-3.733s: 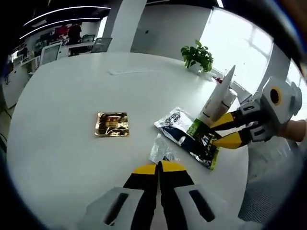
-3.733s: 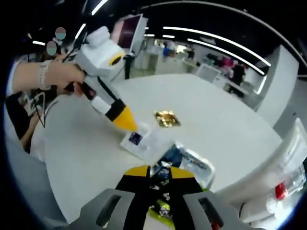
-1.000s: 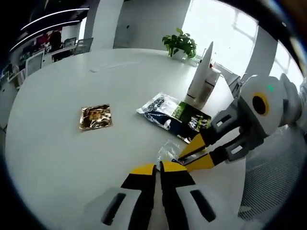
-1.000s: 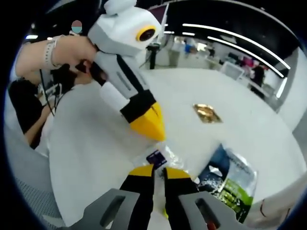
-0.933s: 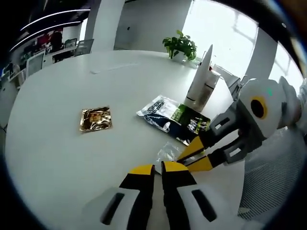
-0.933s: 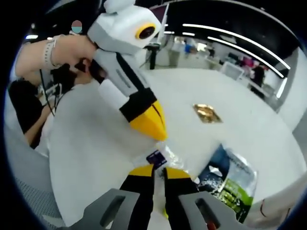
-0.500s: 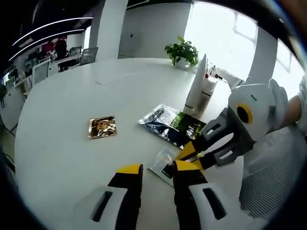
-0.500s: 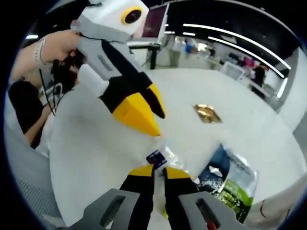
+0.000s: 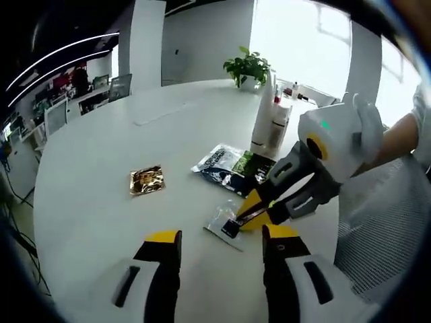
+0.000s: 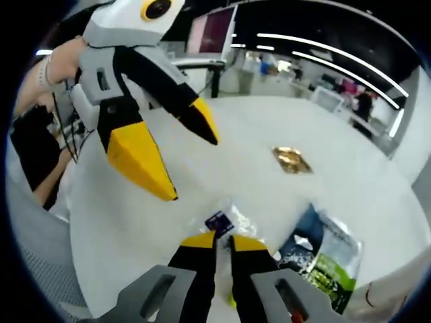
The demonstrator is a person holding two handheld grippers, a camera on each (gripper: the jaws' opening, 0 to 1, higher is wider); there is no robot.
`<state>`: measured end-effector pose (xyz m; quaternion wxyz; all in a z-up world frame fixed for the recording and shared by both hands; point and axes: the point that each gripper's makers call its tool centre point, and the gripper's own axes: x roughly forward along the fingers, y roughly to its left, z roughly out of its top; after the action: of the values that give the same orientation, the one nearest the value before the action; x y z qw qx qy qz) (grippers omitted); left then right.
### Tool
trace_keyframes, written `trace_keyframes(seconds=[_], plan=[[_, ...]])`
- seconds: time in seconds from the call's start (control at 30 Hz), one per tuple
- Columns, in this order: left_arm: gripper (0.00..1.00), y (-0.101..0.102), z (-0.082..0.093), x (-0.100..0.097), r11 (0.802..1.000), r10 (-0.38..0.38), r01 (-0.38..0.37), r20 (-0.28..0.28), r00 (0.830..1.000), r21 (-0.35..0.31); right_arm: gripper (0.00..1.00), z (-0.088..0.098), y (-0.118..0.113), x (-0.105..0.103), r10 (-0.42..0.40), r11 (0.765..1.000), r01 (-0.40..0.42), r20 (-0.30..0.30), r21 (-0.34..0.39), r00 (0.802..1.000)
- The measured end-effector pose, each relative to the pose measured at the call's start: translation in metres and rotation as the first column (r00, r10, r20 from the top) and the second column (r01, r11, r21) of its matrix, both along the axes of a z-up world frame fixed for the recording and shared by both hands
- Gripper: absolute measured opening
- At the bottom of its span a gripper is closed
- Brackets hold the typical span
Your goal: Arrange the skincare products in the storage area until every visible bottle or jar stands upright without overlapping.
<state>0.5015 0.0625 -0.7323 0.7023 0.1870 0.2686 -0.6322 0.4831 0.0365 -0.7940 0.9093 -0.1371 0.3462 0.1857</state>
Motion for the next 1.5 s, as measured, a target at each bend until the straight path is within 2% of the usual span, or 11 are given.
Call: trace_keyframes(seconds=[0.17, 0.3, 0.43, 0.8, 1.37, 1.5], plan=[[0.55, 0.005, 0.004, 0.001, 1.0, -0.007, 0.007, 0.015, 1.0, 0.001, 0.11, 0.003, -0.001, -0.001, 0.002, 1.0, -0.002, -0.009, -0.005, 1.0], [0.59, 0.006, 0.007, 0.0, 1.0, -0.013, 0.013, 0.026, 1.0, 0.003, 0.12, 0.007, -0.004, -0.004, -0.001, 1.0, 0.001, -0.004, -0.014, 1.0], [0.61, 0.007, 0.007, -0.003, 1.0, -0.023, 0.023, 0.03, 0.999, 0.011, 0.14, 0.017, -0.007, -0.005, -0.014, 1.0, 0.014, 0.013, -0.009, 1.0], [0.7, 0.003, 0.015, -0.006, 0.999, -0.043, 0.043, 0.053, 0.998, -0.003, 0.29, 0.044, -0.019, -0.009, -0.03, 0.999, 0.031, 0.064, -0.01, 0.997], [0.89, 0.004, 0.022, -0.012, 0.998, -0.057, 0.057, 0.089, 0.994, 0.003, 0.49, 0.082, -0.034, -0.028, -0.049, 0.999, 0.052, 0.123, -0.016, 0.991], [0.97, 0.004, 0.022, -0.011, 0.998, -0.056, 0.056, 0.091, 0.994, 0.002, 0.54, 0.087, -0.038, -0.035, -0.052, 0.998, 0.056, 0.126, -0.03, 0.991]])
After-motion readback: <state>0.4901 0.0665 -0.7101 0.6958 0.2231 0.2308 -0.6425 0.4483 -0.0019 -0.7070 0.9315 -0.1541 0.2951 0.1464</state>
